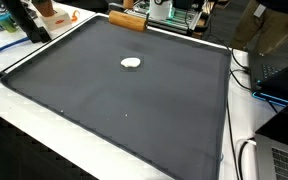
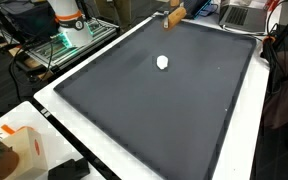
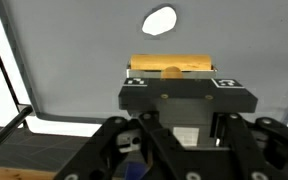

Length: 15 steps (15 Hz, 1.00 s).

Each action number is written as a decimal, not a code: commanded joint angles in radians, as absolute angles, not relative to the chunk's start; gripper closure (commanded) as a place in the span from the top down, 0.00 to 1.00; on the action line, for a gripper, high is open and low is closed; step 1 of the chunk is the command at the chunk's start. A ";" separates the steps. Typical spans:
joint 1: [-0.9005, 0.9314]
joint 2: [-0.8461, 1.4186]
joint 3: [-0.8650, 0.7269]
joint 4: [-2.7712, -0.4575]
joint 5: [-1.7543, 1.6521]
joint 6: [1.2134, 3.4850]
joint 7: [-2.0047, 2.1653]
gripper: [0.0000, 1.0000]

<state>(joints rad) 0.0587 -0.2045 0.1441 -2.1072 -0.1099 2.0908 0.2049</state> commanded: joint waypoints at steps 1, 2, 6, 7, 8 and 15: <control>0.066 -0.140 0.146 -2.004 -0.134 2.006 0.207 0.23; 0.068 -0.119 0.147 -1.974 -0.134 1.982 0.217 0.23; 0.074 -0.112 0.138 -1.976 -0.119 1.995 0.213 0.48; 0.075 -0.103 0.138 -1.966 -0.120 1.993 0.213 0.23; 0.073 -0.083 0.139 -1.944 -0.134 1.978 0.228 0.23; 0.077 0.001 0.130 -1.836 -0.117 1.878 0.207 0.23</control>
<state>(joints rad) 0.0639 -0.0371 0.1429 -1.9075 -0.1203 1.9437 0.2123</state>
